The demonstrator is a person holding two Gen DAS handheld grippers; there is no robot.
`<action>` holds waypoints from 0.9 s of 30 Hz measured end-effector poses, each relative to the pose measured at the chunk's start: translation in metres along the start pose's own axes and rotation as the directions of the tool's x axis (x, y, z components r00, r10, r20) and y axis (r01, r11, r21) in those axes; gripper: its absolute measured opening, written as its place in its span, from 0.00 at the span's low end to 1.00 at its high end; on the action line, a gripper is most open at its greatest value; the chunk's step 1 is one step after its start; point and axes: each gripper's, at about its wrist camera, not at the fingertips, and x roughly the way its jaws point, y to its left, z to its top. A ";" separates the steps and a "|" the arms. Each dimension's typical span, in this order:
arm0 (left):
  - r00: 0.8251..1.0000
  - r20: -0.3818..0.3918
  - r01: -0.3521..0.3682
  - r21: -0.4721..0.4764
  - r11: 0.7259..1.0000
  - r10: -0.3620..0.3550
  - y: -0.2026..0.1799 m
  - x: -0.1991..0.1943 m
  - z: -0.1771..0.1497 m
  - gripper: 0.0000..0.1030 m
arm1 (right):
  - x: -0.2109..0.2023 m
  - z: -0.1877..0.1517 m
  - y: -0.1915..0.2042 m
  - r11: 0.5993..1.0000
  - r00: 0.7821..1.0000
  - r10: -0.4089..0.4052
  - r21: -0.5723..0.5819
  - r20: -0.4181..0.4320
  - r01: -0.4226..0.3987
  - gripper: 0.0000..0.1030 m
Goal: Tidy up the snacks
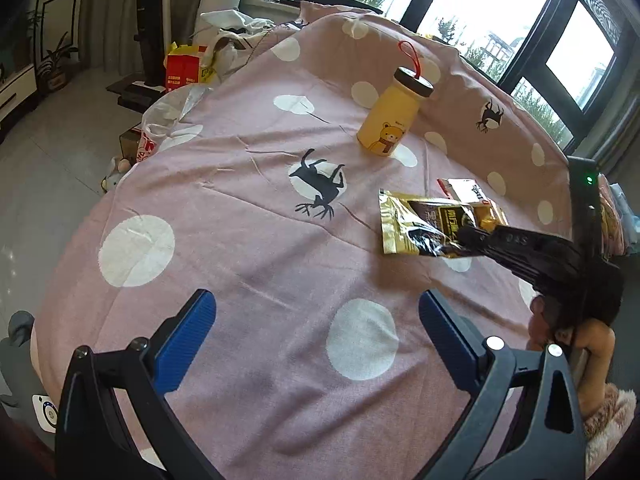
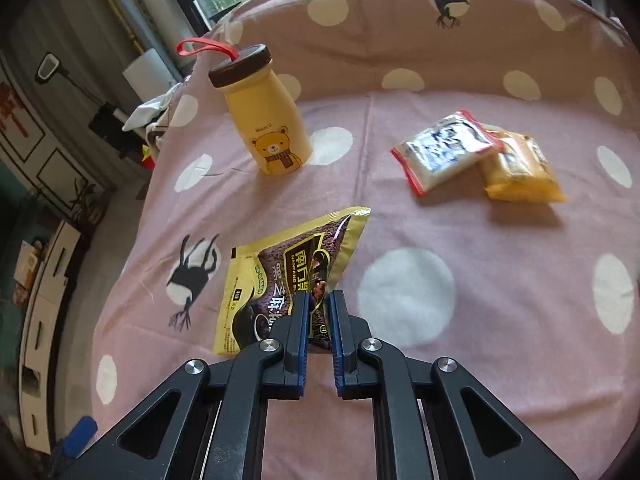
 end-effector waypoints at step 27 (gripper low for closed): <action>0.884 -0.380 0.324 0.078 0.943 -0.272 -0.105 0.052 -0.074 0.34 | -0.067 -0.100 -0.103 0.980 0.990 0.075 0.194 -0.118 -0.051 0.58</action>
